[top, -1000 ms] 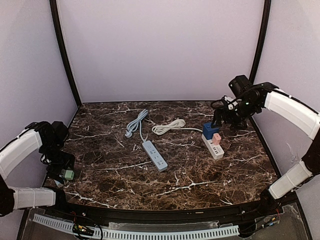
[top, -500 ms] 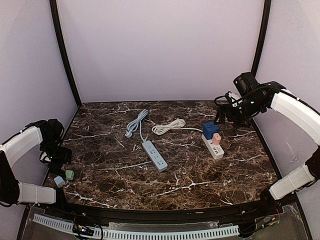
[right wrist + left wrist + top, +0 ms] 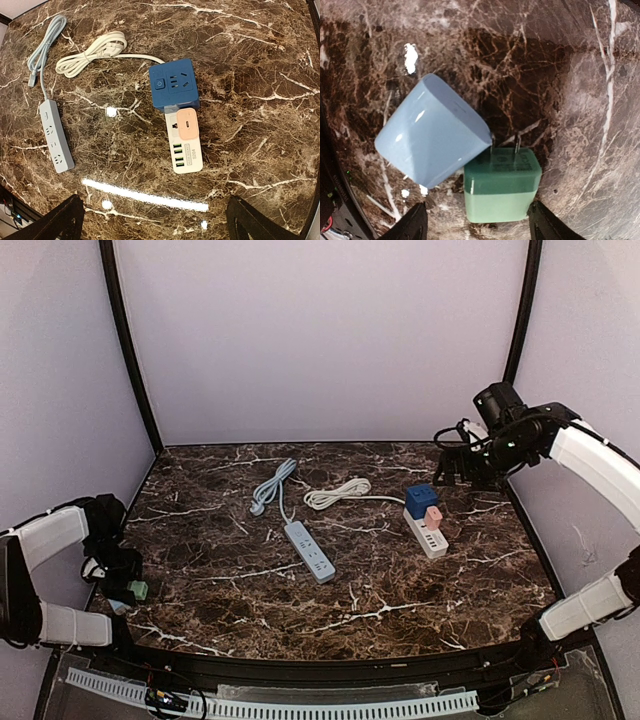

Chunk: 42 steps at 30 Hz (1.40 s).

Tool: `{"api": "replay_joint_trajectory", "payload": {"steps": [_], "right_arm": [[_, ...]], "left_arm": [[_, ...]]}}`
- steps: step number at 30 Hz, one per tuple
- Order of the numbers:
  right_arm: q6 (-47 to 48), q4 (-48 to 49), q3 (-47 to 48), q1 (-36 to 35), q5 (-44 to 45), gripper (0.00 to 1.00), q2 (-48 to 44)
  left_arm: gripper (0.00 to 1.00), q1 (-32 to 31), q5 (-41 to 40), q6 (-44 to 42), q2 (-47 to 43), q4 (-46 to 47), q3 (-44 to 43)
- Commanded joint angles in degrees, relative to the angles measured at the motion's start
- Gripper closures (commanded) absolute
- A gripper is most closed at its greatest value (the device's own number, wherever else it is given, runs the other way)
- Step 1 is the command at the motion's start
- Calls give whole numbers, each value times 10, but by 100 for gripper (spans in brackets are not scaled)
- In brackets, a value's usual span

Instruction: Insert the plug

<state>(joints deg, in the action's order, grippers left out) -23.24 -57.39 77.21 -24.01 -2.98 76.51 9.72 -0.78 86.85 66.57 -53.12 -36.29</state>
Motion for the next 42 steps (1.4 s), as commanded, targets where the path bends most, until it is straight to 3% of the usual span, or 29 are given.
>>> {"api": "replay_joint_trajectory", "payload": {"steps": [1, 14, 25, 31, 36, 42], "right_arm": [[-11, -11, -10, -3, 12, 1, -19], [-14, -18, -15, -3, 23, 2, -27], [-9, -18, -17, -2, 28, 1, -23], [-5, -18, -21, -2, 27, 1, -21], [-2, -18, -21, -3, 28, 1, -21], [-2, -15, -16, -2, 21, 1, -22]], "left_arm": [[32, 10, 2, 30, -17, 39, 34], [33, 46, -26, -46, 49, 19, -22], [42, 67, -7, -124, 108, 46, -27], [52, 67, -8, -143, 112, 46, -30], [71, 67, -11, -154, 109, 43, -33], [80, 66, -2, -170, 89, 27, -50]]}}
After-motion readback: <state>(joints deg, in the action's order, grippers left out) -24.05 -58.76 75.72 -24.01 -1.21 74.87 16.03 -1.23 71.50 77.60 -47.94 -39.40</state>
